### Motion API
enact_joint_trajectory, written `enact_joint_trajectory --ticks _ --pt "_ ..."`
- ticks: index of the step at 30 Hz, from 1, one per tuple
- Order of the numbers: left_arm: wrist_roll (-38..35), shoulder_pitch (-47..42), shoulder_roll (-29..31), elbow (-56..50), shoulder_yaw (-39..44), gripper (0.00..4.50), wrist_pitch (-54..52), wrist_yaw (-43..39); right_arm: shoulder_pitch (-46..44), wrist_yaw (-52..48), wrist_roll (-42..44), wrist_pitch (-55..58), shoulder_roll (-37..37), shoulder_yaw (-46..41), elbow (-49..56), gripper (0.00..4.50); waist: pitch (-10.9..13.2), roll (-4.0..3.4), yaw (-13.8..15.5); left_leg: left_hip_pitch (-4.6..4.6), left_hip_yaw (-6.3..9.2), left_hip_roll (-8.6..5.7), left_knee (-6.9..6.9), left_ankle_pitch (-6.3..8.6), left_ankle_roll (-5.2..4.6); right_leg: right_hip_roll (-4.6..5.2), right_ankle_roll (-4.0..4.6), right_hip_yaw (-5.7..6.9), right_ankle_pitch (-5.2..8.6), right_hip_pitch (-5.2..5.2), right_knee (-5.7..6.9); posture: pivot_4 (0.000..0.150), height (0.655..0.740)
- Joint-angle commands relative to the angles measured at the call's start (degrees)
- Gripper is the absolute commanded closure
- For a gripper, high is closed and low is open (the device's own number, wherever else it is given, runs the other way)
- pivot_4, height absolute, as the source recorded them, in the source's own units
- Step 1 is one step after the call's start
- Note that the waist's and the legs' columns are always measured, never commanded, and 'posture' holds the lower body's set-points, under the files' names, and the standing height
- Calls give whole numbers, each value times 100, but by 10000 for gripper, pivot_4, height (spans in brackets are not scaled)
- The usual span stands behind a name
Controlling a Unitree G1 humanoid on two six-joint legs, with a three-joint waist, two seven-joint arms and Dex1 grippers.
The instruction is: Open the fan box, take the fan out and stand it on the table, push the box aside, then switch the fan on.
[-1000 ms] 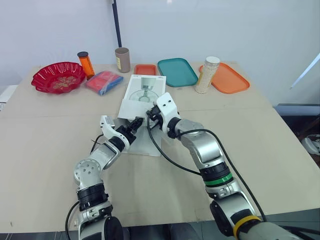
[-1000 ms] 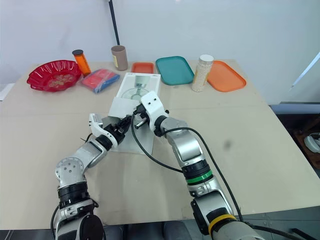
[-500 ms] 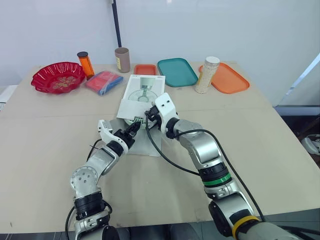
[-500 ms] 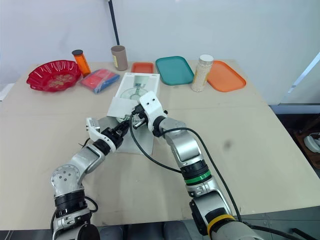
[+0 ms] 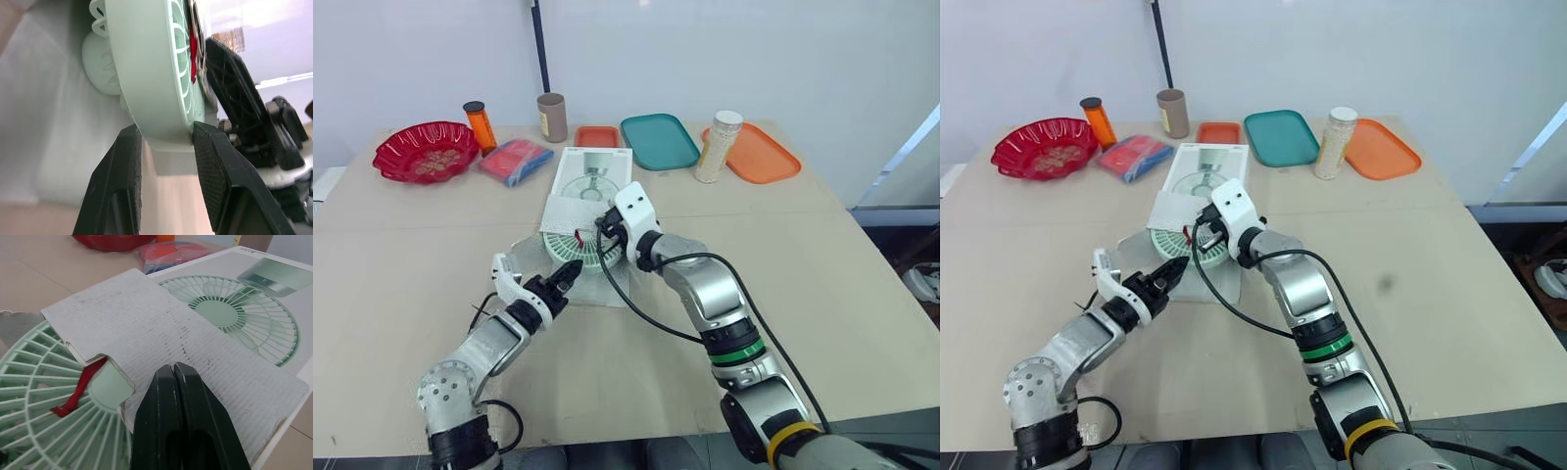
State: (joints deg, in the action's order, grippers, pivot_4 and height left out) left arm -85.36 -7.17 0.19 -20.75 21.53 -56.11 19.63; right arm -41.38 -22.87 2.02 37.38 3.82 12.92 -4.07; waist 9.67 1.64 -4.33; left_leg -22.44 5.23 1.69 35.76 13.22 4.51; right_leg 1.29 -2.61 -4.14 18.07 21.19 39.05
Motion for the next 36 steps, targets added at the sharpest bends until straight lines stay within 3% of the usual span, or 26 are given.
enact_joint_trajectory --ticks 1,7,14,16,23,36 --pt "-402 309 212 -297 -152 34006 234 217 62 34 -37 166 -1 68 -158 45000 0 0 0 0 -1 -1 0 0 0 1 0 -1 0 0 0 1500 7400" --pt "-667 468 544 -370 -438 34006 612 269 54 42 -28 187 -11 92 -166 45000 0 0 1 0 -1 -1 0 -1 1 0 0 -1 0 0 -1 1500 7400" --pt "-470 595 799 -318 -690 34006 955 170 34 36 -23 201 -24 113 -163 45000 0 0 1 0 -1 -1 -2 -1 2 0 1 -2 0 1 -1 1500 7400" --pt "-336 591 872 -401 -751 23685 1078 14 47 34 -29 204 -17 126 -156 45000 0 -1 1 0 -1 -1 -2 -1 2 0 1 -2 0 1 -1 1500 7400" --pt "-471 605 1039 -506 -798 979 1268 -73 58 -10 -62 131 52 180 -173 45000 1 -2 6 0 -1 -2 -6 -2 3 1 1 -1 0 2 -2 1500 7400" --pt "-391 -3 1316 451 -686 219 1533 -422 18 -27 -65 72 23 204 -239 45000 1 -2 19 -1 0 -4 -10 -3 4 2 0 0 0 3 -4 1500 7400"
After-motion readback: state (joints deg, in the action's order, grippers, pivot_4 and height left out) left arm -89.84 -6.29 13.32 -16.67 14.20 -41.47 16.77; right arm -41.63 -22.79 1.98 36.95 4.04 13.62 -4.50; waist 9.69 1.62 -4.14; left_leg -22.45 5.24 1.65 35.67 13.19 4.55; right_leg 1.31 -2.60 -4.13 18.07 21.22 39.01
